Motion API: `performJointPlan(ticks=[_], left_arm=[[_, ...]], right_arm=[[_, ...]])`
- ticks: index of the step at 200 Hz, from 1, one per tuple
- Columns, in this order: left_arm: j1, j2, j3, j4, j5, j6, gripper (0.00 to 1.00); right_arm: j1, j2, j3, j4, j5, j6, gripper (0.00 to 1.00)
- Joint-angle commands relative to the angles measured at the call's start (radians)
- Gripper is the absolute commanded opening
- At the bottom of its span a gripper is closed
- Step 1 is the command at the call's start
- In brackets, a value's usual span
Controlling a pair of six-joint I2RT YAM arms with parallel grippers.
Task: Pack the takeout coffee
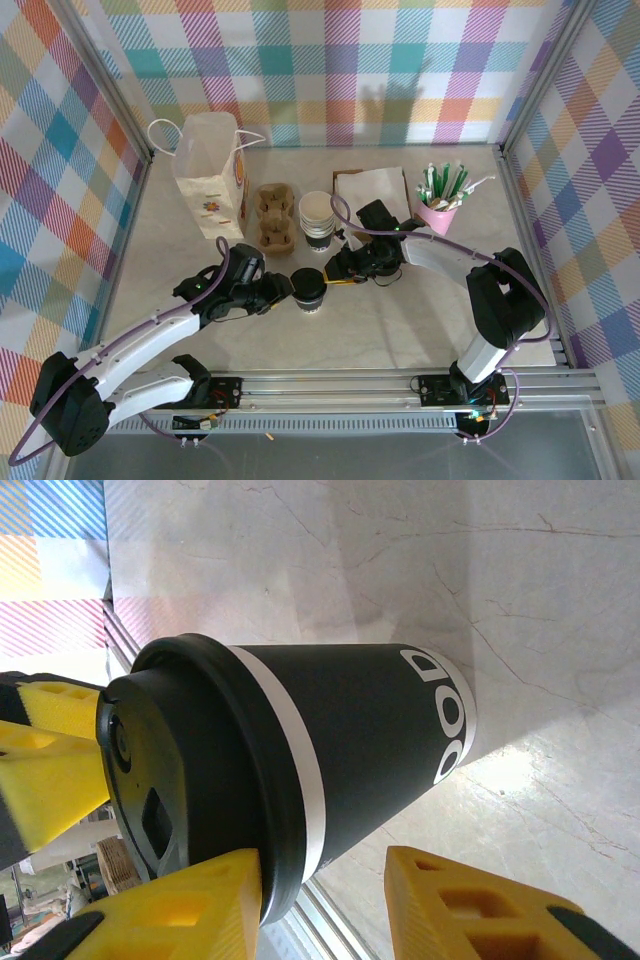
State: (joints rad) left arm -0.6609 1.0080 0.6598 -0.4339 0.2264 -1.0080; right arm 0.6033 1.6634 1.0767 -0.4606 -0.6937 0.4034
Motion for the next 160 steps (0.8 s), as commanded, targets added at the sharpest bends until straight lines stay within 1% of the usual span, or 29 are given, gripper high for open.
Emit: performJointPlan(ticks=[1, 39, 82, 121, 160], left_arm=[[-0.008, -0.010, -0.026, 0.026, 0.010, -0.020, 0.36], [-0.008, -0.009, -0.052, 0.063, 0.015, -0.035, 0.36], [-0.008, -0.001, -0.071, 0.050, 0.008, -0.030, 0.36], [-0.008, -0.012, -0.147, 0.100, 0.002, -0.044, 0.36], [-0.008, -0.026, -0.219, 0.147, -0.006, -0.067, 0.36]], right_arm=[[0.007, 0.017, 0.000, -0.003, -0.028, -0.008, 0.38], [0.009, 0.021, 0.000, -0.007, -0.030, -0.009, 0.38], [0.009, 0.038, -0.002, -0.021, -0.015, -0.011, 0.37], [0.008, 0.059, -0.028, -0.021, 0.009, -0.013, 0.36], [0.005, 0.090, -0.062, 0.004, -0.004, 0.002, 0.36]])
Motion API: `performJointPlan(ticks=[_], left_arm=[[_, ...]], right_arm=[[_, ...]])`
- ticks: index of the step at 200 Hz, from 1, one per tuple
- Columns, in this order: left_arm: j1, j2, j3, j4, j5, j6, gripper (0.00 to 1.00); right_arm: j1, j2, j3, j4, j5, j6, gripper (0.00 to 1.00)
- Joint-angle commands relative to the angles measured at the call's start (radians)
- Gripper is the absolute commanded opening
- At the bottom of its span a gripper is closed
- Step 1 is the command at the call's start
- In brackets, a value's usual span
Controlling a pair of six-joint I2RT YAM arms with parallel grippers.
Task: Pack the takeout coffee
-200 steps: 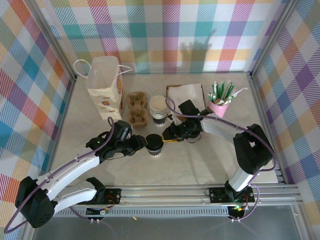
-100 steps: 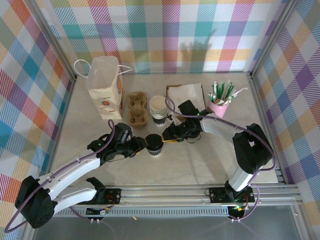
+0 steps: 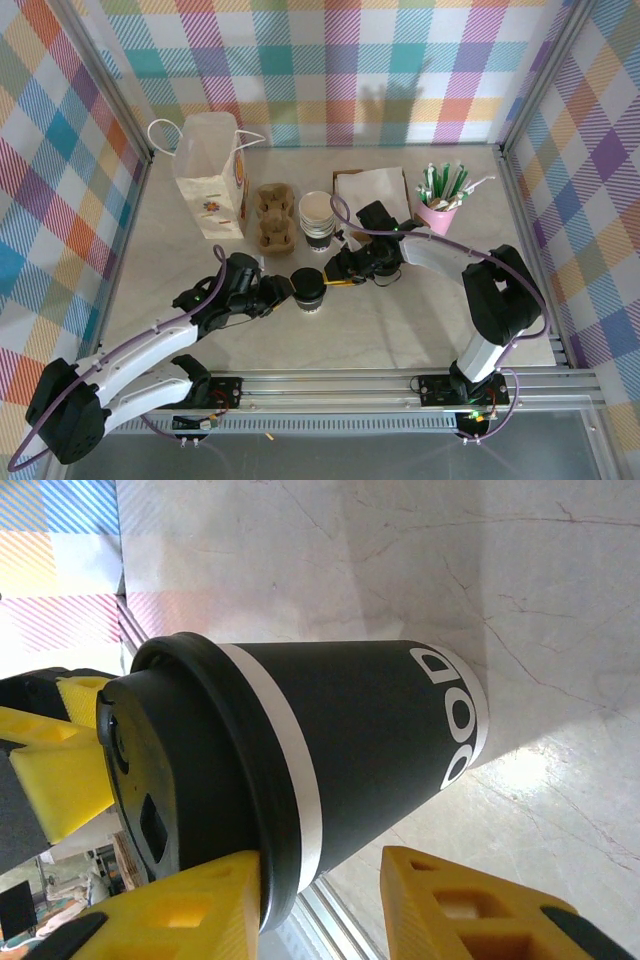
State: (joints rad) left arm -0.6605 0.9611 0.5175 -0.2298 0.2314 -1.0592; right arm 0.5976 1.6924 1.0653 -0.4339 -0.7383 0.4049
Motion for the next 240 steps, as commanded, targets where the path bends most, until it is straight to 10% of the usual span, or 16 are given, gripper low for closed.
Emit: performJointPlan(ticks=[1, 240], left_arm=[[-0.008, 0.021, -0.079, -0.057, -0.011, -0.016, 0.36], [-0.008, -0.022, -0.166, 0.097, -0.119, -0.025, 0.36]], right_arm=[[0.010, 0.062, -0.052, -0.023, 0.040, 0.001, 0.36], [0.051, -0.012, -0.129, 0.012, 0.201, -0.086, 0.34]])
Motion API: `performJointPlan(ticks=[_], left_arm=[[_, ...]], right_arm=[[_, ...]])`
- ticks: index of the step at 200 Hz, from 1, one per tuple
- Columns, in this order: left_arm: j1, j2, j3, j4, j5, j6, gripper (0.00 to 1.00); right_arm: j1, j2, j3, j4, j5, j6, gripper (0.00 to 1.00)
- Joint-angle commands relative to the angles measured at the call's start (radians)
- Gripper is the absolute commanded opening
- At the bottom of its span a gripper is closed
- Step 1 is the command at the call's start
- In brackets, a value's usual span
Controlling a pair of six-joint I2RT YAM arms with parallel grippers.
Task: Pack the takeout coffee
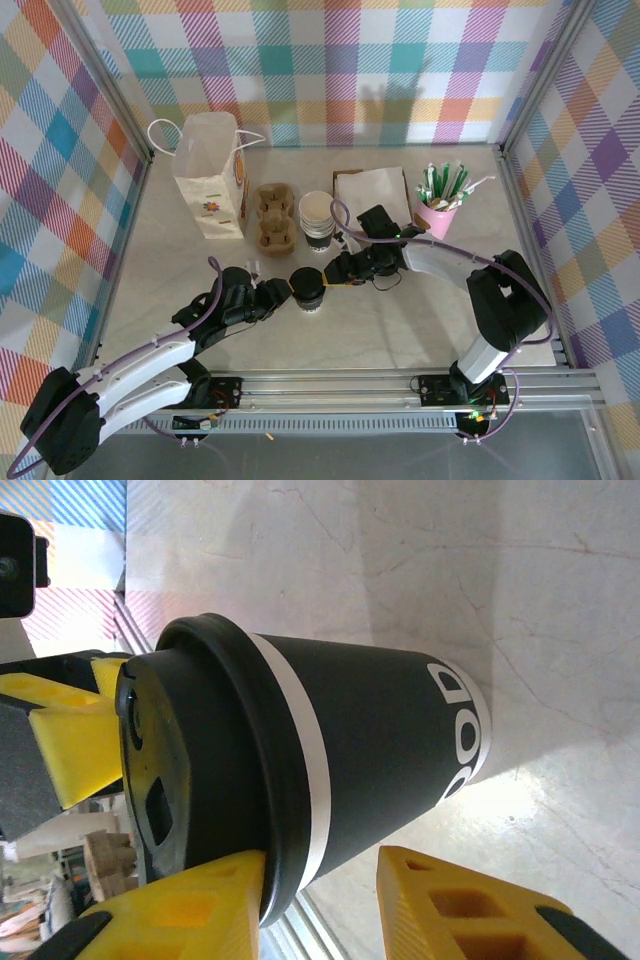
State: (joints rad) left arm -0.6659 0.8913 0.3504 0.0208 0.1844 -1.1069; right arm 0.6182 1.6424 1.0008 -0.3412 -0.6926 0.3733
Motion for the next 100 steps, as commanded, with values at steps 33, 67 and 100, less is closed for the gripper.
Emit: performJointPlan(ticks=[33, 67, 100], left_arm=[[-0.003, 0.052, 0.066, -0.191, -0.090, 0.046, 0.36], [-0.001, 0.048, 0.134, -0.251, -0.111, 0.083, 0.36], [0.000, 0.064, 0.178, -0.284, -0.106, 0.122, 0.36]], right_arm=[[0.032, -0.024, -0.050, -0.085, 0.121, 0.002, 0.36], [0.035, -0.082, -0.019, -0.098, 0.109, 0.045, 0.37], [0.037, -0.108, -0.007, -0.103, 0.092, 0.068, 0.38]])
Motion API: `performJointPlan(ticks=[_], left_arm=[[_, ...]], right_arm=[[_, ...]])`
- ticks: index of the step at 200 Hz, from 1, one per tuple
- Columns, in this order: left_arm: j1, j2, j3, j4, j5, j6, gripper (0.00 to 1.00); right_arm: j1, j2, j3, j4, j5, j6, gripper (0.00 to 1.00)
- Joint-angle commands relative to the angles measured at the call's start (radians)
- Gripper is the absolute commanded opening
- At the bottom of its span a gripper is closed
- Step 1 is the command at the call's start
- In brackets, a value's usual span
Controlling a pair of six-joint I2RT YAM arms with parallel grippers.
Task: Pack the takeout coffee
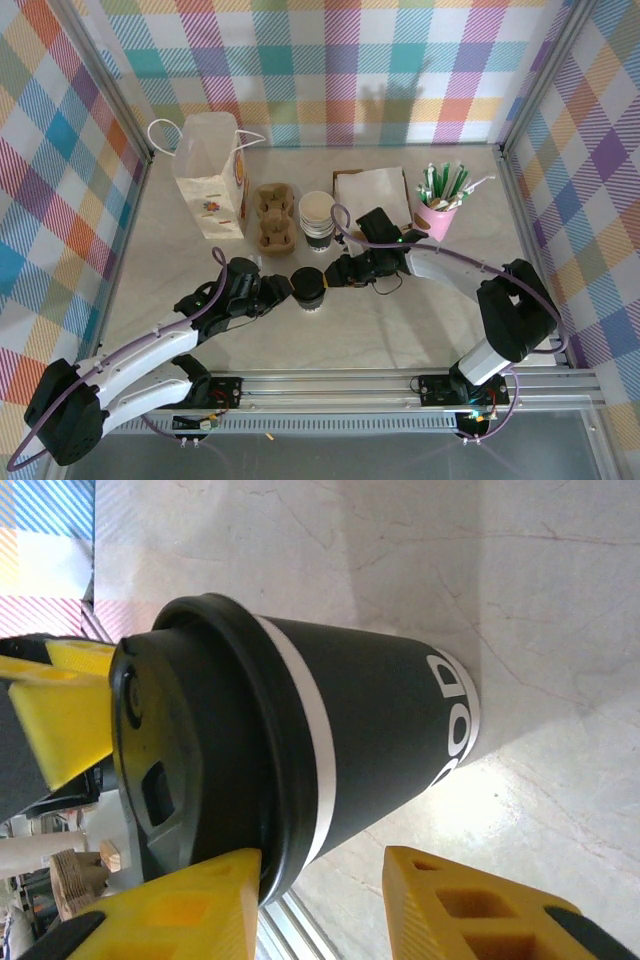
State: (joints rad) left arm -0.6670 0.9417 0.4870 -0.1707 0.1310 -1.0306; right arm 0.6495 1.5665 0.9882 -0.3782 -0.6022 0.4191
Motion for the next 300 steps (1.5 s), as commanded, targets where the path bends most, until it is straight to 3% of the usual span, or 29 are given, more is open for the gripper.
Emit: performJointPlan(ticks=[1, 64, 102, 177, 232, 259, 300], left_arm=[[0.001, 0.015, 0.044, -0.093, -0.052, 0.047, 0.36], [0.004, 0.051, 0.121, -0.155, -0.026, 0.111, 0.37], [0.007, 0.046, 0.167, -0.205, -0.023, 0.147, 0.41], [0.026, -0.012, 0.199, -0.342, -0.069, 0.173, 0.51], [0.042, -0.188, 0.215, -0.636, -0.283, 0.100, 0.50], [0.059, -0.291, 0.214, -0.755, -0.345, 0.071, 0.50], [0.067, -0.385, 0.194, -0.798, -0.335, 0.055, 0.50]], right_arm=[[0.006, -0.032, 0.007, -0.066, 0.001, 0.023, 0.38], [0.007, -0.070, 0.026, -0.073, -0.010, 0.032, 0.39], [0.022, -0.098, 0.063, -0.111, 0.038, -0.058, 0.41], [0.064, -0.018, 0.236, -0.214, 0.126, -0.360, 0.59], [0.181, 0.099, 0.409, -0.312, 0.199, -0.713, 0.76], [0.226, 0.152, 0.463, -0.320, 0.248, -0.790, 0.81], [0.261, 0.207, 0.504, -0.330, 0.274, -0.861, 0.90]])
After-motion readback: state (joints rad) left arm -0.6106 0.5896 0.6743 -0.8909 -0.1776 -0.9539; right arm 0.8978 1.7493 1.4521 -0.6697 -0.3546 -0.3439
